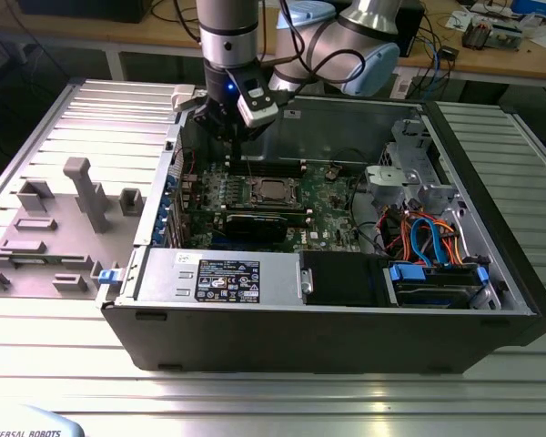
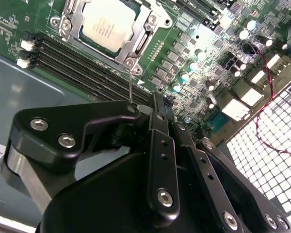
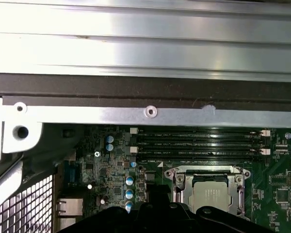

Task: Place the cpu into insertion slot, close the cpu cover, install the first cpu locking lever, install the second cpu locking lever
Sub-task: 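Install the first cpu locking lever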

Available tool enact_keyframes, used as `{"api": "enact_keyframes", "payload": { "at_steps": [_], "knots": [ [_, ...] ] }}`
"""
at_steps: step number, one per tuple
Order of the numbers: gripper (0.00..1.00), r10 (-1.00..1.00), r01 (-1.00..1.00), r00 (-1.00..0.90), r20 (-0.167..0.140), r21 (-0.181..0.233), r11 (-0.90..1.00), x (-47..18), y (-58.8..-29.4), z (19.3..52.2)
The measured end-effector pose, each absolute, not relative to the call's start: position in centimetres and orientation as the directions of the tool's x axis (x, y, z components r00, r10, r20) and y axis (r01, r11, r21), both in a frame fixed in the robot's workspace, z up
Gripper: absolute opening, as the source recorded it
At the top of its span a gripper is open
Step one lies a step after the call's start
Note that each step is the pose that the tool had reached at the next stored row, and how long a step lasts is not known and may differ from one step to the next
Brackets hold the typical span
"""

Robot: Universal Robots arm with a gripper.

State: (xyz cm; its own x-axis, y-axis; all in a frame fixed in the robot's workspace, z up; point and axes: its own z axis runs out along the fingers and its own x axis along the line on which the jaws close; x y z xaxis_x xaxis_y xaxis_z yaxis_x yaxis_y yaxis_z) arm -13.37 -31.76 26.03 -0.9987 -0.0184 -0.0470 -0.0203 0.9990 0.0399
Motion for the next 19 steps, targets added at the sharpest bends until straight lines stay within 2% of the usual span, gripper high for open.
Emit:
{"api": "enact_keyframes", "payload": {
  "at_steps": [19],
  "knots": [
    [0.11,-0.019,-0.02,-0.999,-0.043,0.04,0.999,-11.0,-31.2,26.0]
  ]
}}
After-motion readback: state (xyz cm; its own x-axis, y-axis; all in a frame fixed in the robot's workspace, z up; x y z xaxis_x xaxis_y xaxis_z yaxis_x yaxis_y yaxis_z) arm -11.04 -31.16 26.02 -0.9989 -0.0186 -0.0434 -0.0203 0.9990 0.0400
